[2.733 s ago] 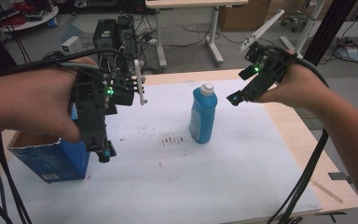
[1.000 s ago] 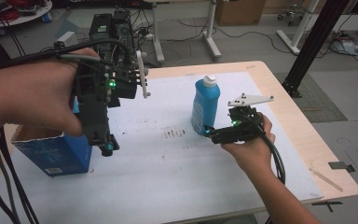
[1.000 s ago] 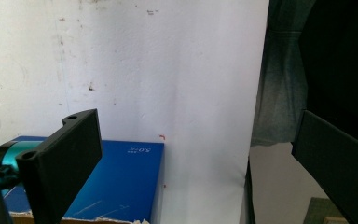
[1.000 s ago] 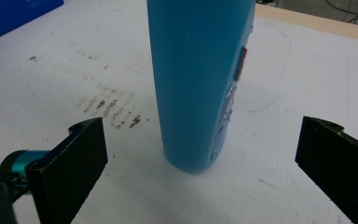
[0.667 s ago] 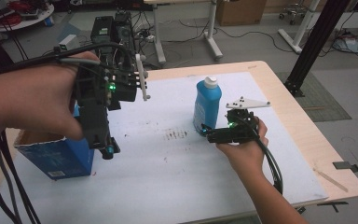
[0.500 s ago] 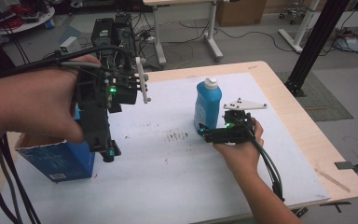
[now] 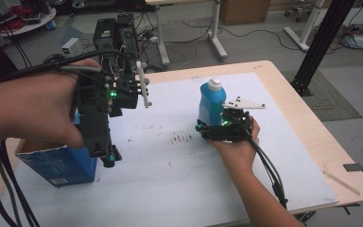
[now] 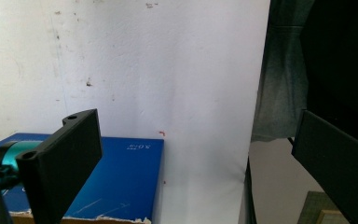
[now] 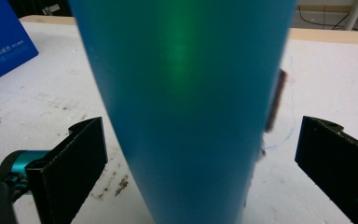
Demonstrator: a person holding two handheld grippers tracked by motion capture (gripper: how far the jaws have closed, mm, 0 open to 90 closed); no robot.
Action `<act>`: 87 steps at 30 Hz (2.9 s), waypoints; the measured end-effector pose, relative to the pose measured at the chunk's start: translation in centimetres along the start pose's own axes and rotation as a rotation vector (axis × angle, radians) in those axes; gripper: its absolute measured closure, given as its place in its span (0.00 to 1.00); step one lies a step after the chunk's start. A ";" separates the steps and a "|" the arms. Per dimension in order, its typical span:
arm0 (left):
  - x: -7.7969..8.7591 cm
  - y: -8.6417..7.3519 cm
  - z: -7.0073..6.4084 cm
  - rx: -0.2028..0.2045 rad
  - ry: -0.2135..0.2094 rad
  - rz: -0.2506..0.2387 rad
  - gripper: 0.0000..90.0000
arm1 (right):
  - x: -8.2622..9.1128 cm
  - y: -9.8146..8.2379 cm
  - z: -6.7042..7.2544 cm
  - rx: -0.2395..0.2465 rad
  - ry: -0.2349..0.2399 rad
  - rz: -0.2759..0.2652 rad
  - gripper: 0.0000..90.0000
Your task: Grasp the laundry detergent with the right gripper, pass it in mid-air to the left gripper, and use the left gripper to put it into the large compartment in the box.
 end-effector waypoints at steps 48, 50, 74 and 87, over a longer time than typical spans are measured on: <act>-0.7 -0.7 0.8 0.023 -0.009 0.023 0.02 | -1.0 0.5 0.0 0.032 -0.047 -0.051 0.42; -0.7 -0.7 0.8 0.021 -0.010 0.023 0.02 | -1.0 0.5 0.0 0.024 -0.056 -0.050 0.43; -0.6 -0.3 1.1 0.032 -0.010 0.005 0.02 | 0.7 1.6 0.3 0.098 -0.028 -0.059 0.50; -0.1 0.7 2.0 0.013 0.039 -0.017 0.02 | 4.2 4.0 3.5 0.216 0.181 -0.056 0.50</act>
Point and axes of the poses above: each handheld gripper's, and its own axes: x roughly backward along the jaws, y roughly out of its top, z roughly to its left, the point moved 9 cm from there along -x, roughly forward along the jaws, and after that the axes turned 6 degrees about x, right-handed, at the moved point
